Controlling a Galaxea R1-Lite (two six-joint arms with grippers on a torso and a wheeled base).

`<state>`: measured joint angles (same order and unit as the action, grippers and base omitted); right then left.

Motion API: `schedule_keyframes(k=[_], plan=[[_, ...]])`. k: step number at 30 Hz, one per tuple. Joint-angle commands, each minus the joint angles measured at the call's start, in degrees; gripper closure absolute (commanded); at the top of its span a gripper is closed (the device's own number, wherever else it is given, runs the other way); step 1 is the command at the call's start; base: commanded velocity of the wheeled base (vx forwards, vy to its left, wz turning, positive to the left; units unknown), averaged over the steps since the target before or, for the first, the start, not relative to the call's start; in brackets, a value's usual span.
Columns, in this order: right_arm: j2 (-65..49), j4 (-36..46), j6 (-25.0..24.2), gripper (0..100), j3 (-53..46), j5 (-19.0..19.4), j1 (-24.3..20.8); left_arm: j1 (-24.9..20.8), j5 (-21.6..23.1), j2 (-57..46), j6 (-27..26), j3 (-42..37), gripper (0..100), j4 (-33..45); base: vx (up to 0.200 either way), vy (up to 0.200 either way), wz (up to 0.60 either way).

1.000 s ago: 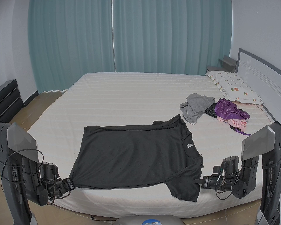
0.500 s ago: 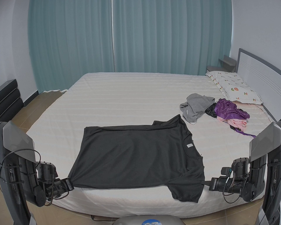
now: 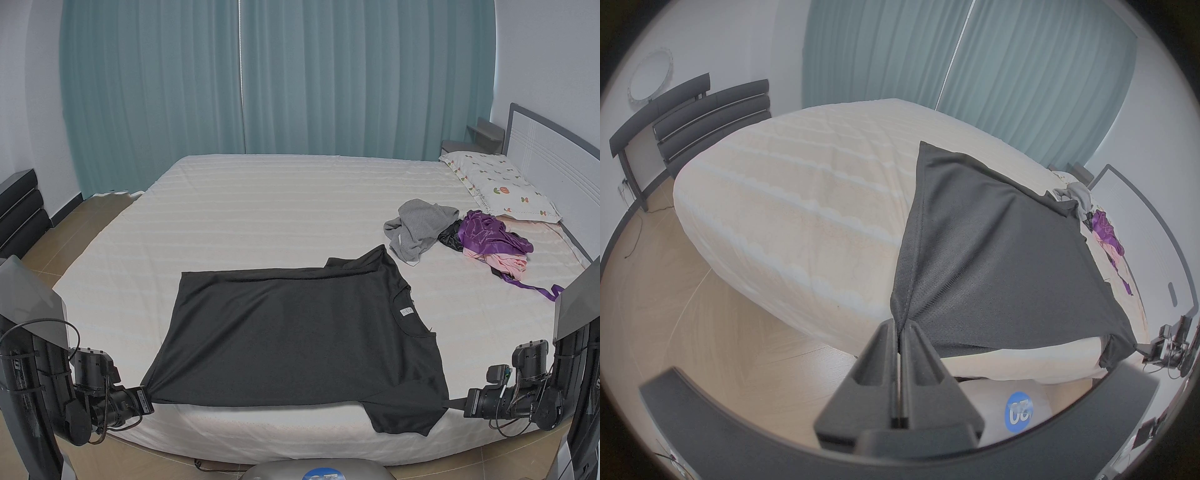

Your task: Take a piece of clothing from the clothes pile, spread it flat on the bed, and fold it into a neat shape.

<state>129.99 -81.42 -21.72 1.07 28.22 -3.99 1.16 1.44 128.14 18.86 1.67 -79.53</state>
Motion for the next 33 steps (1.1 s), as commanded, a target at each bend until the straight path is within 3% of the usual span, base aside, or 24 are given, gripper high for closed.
schedule_keyframes(k=[1, 6, 10, 14, 24, 33], plan=[[-3.8, 5.0, 2.9, 100, -1.1, 1.7, 0.2, 0.2, 0.0, -0.5, -1.9, -1.4, 100, 0.0, 0.0, 0.0, 0.0], [-5.2, 10.6, 6.7, 100, -1.1, 1.8, 0.6, 0.9, -0.7, -1.0, -3.1, -1.6, 100, 0.6, 0.0, 0.0, 0.0], [-7.6, 14.1, 7.0, 100, -1.1, 1.9, 0.7, 1.0, -1.9, -1.0, -4.9, -1.6, 100, 2.4, 0.0, 0.0, 0.0], [-9.5, 17.8, 7.8, 100, -1.1, 2.0, 1.8, 1.0, -2.0, -3.6, -6.0, -1.6, 100, 6.8, 0.0, 0.0, 0.0], [-14.1, 29.3, 16.5, 100, -1.1, 2.0, 3.6, 1.0, -2.0, -10.4, -11.2, -1.6, 100, 20.0, 0.0, 0.0, 0.0], [-20.3, 39.2, 21.1, 100, -1.1, 1.7, 3.5, 0.8, -2.0, -14.1, -13.9, -1.6, 100, 26.6, 0.0, 0.0, 0.0]])
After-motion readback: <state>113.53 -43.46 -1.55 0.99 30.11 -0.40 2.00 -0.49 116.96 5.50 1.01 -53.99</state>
